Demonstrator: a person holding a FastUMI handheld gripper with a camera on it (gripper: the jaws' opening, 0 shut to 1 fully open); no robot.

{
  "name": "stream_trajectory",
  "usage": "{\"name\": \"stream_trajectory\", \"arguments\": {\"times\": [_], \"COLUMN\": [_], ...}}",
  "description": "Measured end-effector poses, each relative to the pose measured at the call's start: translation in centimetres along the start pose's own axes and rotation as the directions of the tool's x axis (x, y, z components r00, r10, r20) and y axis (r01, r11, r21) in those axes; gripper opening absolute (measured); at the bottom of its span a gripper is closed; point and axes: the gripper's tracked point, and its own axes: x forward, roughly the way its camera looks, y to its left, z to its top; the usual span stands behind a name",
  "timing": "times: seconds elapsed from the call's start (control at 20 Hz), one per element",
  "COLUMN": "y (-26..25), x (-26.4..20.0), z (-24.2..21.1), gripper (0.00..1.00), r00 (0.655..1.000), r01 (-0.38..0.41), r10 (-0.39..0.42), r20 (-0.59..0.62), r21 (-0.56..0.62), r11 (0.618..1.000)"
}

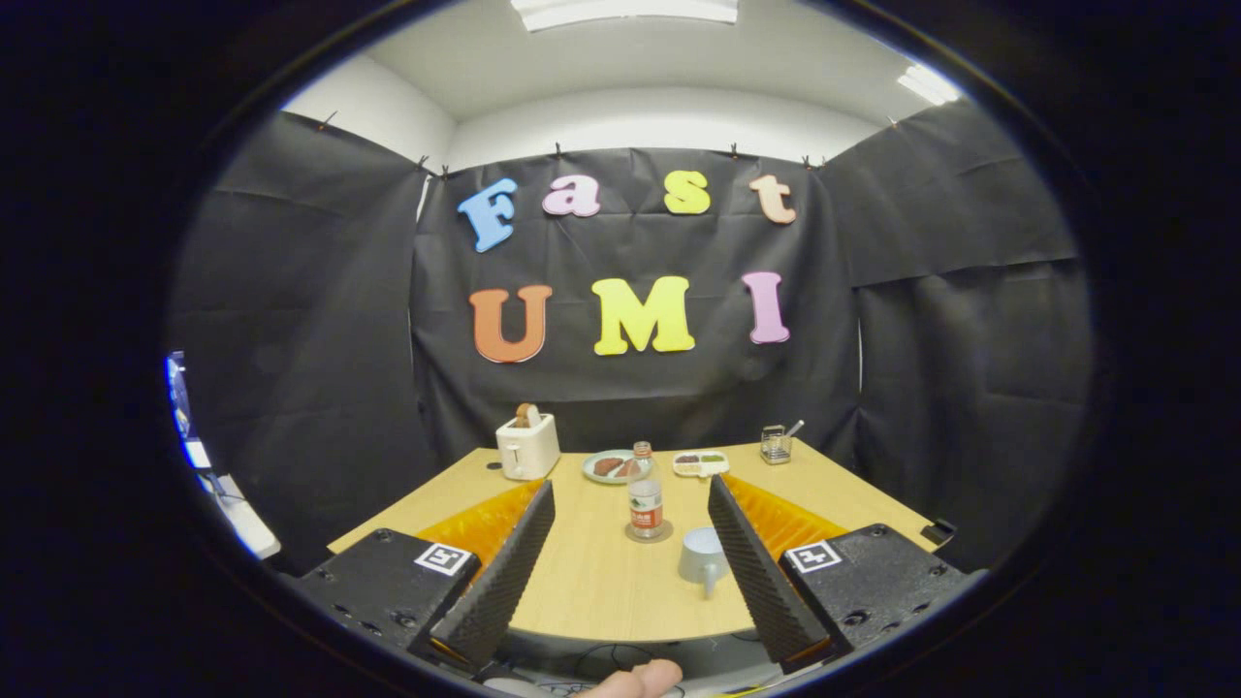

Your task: Take the bottle from table, then pour the juice into the cup, finally place the bottle on the coaster

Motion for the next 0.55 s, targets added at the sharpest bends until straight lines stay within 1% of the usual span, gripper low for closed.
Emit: {"name": "stream_trajectory", "arguments": {"times": [0.55], "y": [-0.7], "x": [-1.2], "z": [0.2], "gripper": [1.00], "r00": [1.000], "r01": [0.017], "r10": [-0.016], "r20": [0.025], "r21": [-0.008], "r11": [1.000]}}
